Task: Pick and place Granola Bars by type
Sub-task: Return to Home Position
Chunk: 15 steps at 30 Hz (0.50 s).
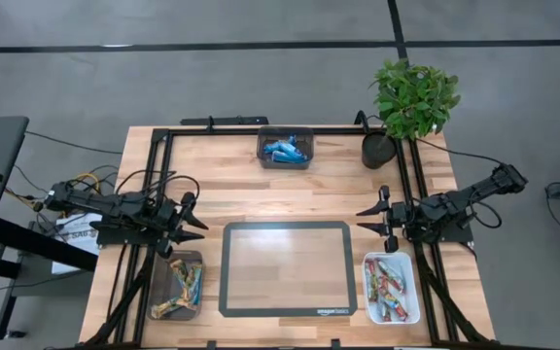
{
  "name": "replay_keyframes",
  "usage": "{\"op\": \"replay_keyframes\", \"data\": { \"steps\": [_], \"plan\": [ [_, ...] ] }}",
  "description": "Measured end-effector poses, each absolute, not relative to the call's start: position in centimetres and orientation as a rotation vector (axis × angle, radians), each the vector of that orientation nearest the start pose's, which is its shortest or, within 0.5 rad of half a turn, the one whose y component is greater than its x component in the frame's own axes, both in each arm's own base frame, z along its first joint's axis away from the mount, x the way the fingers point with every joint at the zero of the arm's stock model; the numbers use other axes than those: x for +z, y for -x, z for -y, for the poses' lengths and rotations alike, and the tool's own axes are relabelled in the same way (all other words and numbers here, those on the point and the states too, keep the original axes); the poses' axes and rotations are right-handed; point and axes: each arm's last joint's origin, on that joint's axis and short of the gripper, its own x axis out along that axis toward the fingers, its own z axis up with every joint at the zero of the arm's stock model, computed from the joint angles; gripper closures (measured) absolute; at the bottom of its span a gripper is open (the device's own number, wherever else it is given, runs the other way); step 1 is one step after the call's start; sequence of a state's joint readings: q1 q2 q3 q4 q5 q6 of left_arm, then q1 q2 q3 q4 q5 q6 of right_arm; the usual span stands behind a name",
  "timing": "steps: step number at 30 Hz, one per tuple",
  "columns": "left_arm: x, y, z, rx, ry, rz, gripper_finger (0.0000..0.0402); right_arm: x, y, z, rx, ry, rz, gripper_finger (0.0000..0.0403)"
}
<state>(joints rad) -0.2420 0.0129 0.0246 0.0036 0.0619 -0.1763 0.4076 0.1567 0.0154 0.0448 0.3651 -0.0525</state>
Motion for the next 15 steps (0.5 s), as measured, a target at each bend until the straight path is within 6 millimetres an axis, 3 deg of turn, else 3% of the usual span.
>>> {"op": "replay_keyframes", "data": {
  "steps": [15],
  "plan": [
    [17.1,-9.37,2.5,-0.305,0.185,-0.015,0.0286,16.05,-10.01,-3.2,0.045,0.089,-0.088,0.0285]
  ]
}}
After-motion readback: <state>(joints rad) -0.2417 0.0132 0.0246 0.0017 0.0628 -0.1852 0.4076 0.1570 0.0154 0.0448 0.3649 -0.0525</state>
